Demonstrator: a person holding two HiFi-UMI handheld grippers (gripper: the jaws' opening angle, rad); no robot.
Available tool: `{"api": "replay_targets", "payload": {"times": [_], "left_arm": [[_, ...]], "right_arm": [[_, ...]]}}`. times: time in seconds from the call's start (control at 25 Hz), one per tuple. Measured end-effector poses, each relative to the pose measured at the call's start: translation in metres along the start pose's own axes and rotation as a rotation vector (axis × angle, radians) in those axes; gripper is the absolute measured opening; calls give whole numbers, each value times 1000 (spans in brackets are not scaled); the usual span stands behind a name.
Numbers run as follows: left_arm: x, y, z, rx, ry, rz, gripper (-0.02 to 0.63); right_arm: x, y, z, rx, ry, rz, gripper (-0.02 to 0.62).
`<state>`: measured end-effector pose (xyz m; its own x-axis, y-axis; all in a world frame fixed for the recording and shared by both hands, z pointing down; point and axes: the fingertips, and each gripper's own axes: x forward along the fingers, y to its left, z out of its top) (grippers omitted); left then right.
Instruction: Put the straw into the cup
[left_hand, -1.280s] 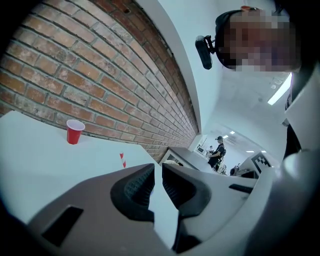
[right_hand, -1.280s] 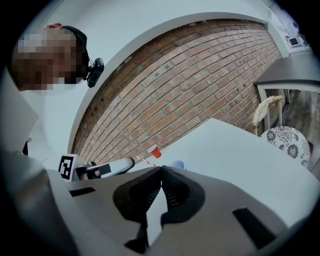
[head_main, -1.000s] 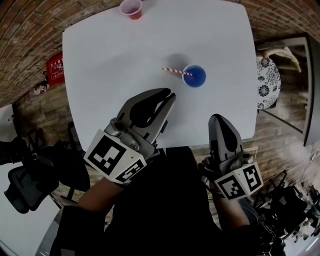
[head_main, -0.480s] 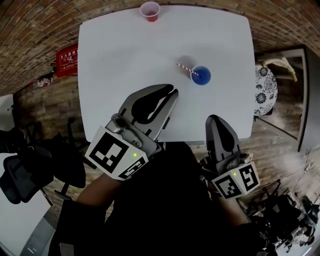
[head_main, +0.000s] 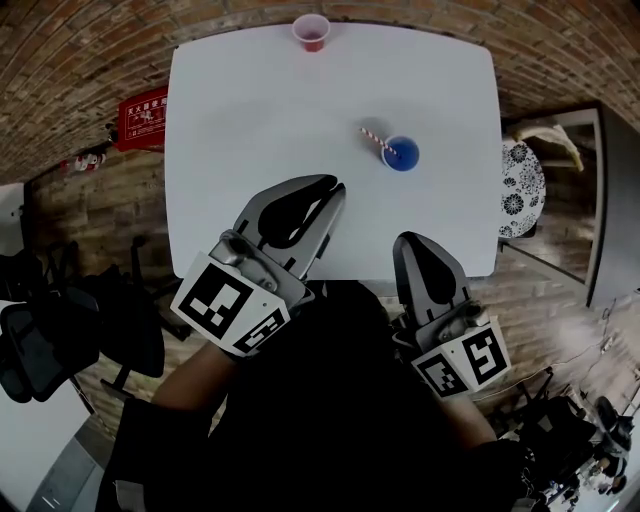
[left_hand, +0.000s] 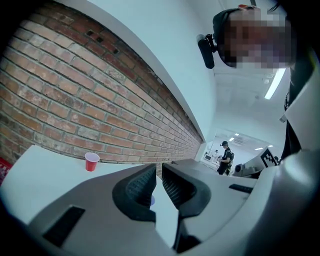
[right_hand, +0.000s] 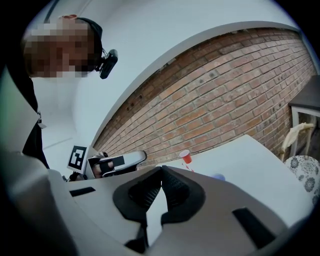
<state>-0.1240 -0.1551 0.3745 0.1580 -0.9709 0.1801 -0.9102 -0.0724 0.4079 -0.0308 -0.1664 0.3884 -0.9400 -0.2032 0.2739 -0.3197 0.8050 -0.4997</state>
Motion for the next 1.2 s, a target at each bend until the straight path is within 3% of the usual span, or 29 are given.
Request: {"api": "replay_targets", "payload": {"times": [1.2], "left_arm": [[-4,14,-2,6,6,12,38]], "right_arm": [[-6,6,-5,-15,-4,-5,23]]}}
